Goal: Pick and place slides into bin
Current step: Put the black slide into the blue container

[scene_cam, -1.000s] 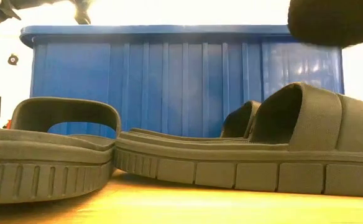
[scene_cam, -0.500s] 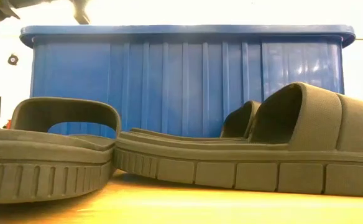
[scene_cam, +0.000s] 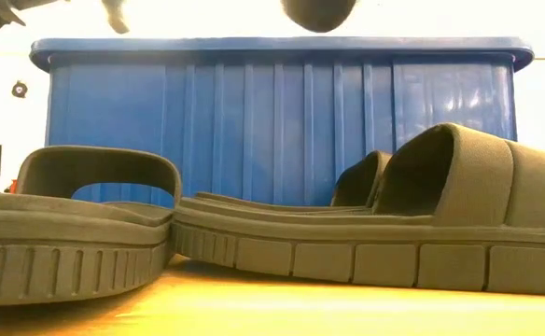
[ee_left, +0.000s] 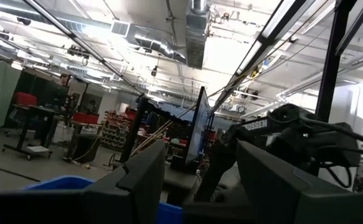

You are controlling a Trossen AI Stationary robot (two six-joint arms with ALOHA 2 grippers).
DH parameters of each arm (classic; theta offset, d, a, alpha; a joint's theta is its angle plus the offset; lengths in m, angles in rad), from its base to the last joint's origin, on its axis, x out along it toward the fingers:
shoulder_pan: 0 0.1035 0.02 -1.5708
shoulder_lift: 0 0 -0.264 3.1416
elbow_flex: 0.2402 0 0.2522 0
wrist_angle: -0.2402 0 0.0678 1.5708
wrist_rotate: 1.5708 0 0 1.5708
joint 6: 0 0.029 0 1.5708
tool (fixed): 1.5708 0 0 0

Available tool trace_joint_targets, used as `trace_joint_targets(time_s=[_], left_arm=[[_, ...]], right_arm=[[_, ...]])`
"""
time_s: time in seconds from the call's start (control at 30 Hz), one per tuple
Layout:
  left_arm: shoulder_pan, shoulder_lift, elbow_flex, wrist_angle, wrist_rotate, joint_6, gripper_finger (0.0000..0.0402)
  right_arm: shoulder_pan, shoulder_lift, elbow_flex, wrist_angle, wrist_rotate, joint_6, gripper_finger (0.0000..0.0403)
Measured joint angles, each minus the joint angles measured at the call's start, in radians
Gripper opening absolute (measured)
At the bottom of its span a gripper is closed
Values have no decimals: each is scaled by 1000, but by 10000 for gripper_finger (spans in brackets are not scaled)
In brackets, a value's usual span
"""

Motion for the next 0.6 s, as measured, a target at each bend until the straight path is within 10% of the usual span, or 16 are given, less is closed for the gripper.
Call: trace_joint_targets(time_s=[0.6], left_arm=[[0, 29, -1, 19, -8, 2, 185]], right_arm=[[-368, -65, -6, 1, -20, -408, 11]])
